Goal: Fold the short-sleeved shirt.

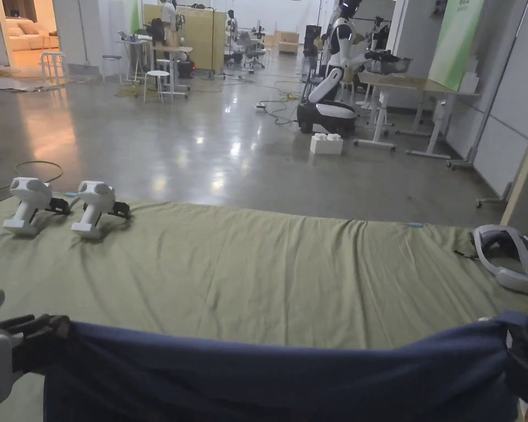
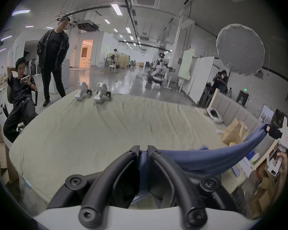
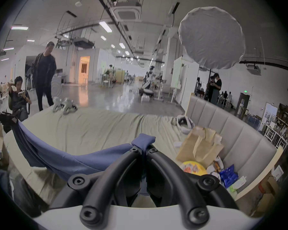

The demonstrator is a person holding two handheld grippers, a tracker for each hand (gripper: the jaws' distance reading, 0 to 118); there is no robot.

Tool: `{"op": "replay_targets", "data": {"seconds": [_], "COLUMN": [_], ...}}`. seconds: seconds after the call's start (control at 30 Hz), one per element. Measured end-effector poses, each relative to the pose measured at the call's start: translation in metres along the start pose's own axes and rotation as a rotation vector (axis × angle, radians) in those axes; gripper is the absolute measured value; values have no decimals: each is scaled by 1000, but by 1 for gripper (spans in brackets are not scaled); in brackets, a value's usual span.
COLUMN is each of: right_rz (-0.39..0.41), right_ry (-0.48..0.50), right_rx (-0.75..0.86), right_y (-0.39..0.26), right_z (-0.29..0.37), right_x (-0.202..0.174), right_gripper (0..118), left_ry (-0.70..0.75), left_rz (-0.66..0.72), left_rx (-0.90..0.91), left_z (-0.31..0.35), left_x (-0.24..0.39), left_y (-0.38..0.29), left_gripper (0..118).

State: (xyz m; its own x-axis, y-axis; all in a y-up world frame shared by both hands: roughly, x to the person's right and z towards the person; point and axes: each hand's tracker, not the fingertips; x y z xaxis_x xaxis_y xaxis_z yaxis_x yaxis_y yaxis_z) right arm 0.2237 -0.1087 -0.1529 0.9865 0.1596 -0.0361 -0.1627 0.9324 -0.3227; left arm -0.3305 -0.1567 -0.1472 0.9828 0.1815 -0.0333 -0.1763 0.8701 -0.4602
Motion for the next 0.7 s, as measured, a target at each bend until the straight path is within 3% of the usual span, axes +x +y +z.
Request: {"op": "replay_targets", "data": {"seconds": [0.23, 0.4, 0.57, 0.7], "right_rz": [1, 55, 57, 78], "right_ry": [35, 51, 64, 71], "right_rx": [-270, -459, -533, -548], "right_y": [-86, -146, -175, -185], "right_z": [-43, -86, -109, -120], "right_x": [-9, -20, -30, -35], "right_gripper": [6, 6, 7, 20], "left_ry": [-23, -79, -63, -30], "left_rz": [-18, -30, -37, -13], "left_rx": [-268, -425, -507, -555], "left_z": [-31, -61, -83, -98], "left_x": [4, 13, 28, 32], "left_y": [-77, -134, -168, -186], "left_gripper": [12, 12, 12, 13]}}
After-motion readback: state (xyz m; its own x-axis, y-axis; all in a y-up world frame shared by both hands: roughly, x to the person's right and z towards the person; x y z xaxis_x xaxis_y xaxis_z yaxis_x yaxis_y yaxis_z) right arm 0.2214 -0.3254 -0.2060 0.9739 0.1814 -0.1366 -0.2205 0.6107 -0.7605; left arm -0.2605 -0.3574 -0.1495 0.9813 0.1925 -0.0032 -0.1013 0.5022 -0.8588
